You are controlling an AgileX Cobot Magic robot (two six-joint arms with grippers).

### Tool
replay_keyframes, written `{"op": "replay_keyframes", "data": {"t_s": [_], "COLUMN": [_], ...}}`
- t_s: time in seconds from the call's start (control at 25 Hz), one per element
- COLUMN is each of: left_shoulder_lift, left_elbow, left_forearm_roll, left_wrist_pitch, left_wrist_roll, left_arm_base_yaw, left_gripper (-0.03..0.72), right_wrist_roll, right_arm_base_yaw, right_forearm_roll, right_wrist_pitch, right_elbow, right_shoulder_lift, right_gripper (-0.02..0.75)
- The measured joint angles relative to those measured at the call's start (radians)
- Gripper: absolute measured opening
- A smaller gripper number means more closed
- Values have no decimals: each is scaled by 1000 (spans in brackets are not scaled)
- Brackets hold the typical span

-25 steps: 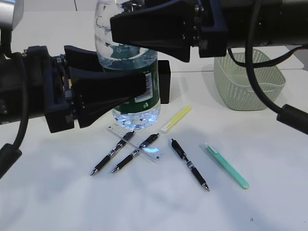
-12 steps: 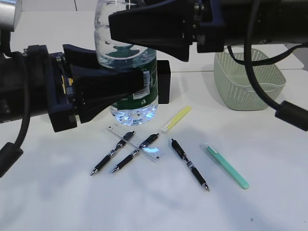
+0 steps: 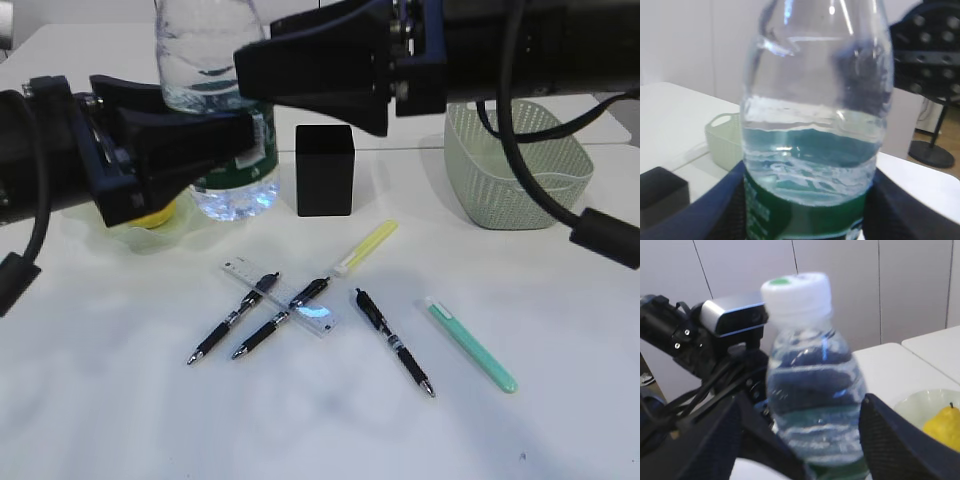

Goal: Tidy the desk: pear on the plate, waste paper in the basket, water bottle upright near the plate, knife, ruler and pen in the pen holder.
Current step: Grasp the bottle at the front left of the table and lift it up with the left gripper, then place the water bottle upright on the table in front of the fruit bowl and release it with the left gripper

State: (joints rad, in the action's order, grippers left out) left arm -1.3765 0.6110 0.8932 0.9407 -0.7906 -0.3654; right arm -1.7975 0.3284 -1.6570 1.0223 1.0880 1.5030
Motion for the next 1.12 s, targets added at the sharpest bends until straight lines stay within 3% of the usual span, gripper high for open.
{"op": "replay_keyframes", "data": {"t_s": [0.28,0.44,0.6,0.96,1.12], "left_shoulder_lift": [0,0,0,0,-10], "left_elbow": [0,0,0,0,0], "left_forearm_roll": [-41,-37,7,32,26], "left_wrist_pitch": [-12,-12,-14,-166,-214], "left_wrist_roll": [0,0,0,0,26], "left_arm_base_yaw": [143,210,259,270,270], "left_gripper": [432,432,432,432,432], "right_wrist_roll": [241,484,795,1644,1806], "right_arm_base_yaw": [2,2,2,2,2], "right_forearm_roll": [221,449,823,1756,1981], "right_wrist_pitch": [-116,-224,-248,-222,-187], "right_elbow": [0,0,0,0,0], "right_shoulder_lift": [0,0,0,0,0], "right_gripper": [537,537,537,537,537]}}
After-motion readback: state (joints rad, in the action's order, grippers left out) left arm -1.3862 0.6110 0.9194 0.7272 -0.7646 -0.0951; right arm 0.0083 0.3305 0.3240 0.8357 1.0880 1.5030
